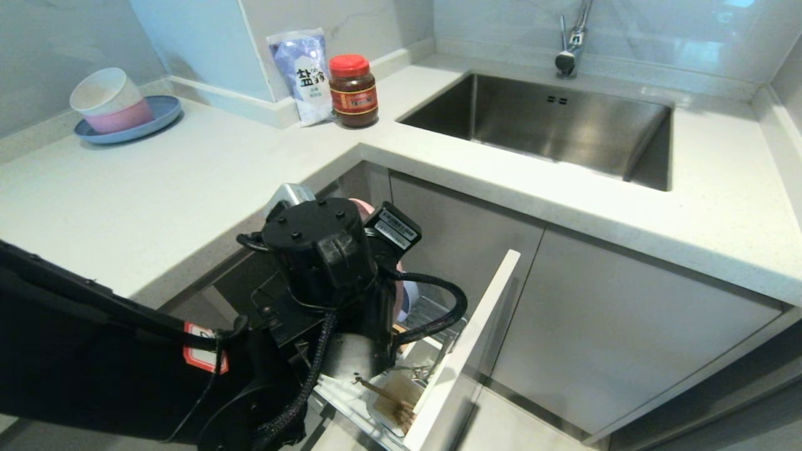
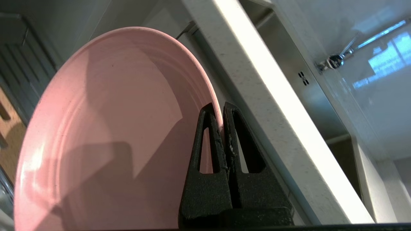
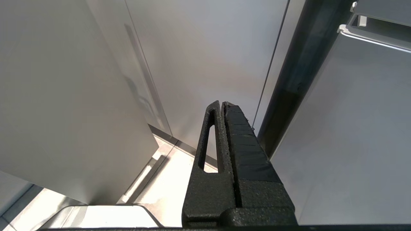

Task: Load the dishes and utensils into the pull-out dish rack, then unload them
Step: Pick up the plate and place it in the cupboard

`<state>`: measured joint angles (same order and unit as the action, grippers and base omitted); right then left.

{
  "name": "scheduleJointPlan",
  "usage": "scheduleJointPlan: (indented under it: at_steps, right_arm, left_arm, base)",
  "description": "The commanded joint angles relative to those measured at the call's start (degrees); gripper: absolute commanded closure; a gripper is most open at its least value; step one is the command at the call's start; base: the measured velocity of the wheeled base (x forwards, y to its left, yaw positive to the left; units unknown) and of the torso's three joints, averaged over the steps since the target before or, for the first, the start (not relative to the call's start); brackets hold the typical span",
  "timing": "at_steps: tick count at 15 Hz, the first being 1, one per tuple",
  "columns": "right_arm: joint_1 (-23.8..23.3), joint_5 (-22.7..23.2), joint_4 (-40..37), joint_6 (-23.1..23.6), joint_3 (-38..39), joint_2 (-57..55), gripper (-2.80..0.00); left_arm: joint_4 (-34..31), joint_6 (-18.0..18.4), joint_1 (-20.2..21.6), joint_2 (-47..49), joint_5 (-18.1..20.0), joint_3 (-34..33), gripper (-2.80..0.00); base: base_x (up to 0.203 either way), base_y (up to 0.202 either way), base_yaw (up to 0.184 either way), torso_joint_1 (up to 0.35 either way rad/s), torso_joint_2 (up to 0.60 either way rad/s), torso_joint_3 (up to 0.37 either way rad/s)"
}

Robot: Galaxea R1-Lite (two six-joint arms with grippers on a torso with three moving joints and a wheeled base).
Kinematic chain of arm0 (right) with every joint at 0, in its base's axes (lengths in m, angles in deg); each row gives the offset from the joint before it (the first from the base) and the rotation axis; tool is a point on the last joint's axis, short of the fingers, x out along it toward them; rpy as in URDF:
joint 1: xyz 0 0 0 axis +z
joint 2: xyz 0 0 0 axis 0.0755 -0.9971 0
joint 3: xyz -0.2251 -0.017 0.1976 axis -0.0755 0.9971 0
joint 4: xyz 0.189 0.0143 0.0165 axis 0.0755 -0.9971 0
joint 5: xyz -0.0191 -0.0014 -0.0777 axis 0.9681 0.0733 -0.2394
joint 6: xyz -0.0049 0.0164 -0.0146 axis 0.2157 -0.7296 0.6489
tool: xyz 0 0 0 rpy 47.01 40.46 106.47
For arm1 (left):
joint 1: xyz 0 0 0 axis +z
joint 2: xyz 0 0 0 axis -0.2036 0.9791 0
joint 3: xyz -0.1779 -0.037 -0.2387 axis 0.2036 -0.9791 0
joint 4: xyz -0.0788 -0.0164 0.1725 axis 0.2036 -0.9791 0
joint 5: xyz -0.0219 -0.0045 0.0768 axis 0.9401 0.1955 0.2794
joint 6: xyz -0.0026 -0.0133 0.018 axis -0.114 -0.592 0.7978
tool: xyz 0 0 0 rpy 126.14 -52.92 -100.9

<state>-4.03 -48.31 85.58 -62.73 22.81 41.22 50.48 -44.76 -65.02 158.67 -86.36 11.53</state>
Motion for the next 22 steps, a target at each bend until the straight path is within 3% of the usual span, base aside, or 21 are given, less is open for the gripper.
scheduleJointPlan:
  at_steps: [1,7,22]
  right_arm:
    - [-0.02,-0.01,0.00,0.00,0.09,0.24,0.00]
    - [-0.03,-0.01,0.01,0.00,0.09,0.24,0.00]
    - [-0.04,-0.01,0.07,0.00,0.09,0.24,0.00]
  left_arm:
    - [2.06,-1.99,0.12,3.63,-2.19,-0.59,0.00]
    - [14.16,-3.17,2.76,9.99,-3.35,-0.71,0.00]
    - [14.82,-7.24,8.01,20.34,-3.28,-0.62,0.00]
  base:
    - [0.000,0.000,0.000,0.000,0.00,0.000]
    - [0.000,0.000,0.000,0.000,0.00,0.000]
    - [0.000,0.000,0.000,0.000,0.00,0.000]
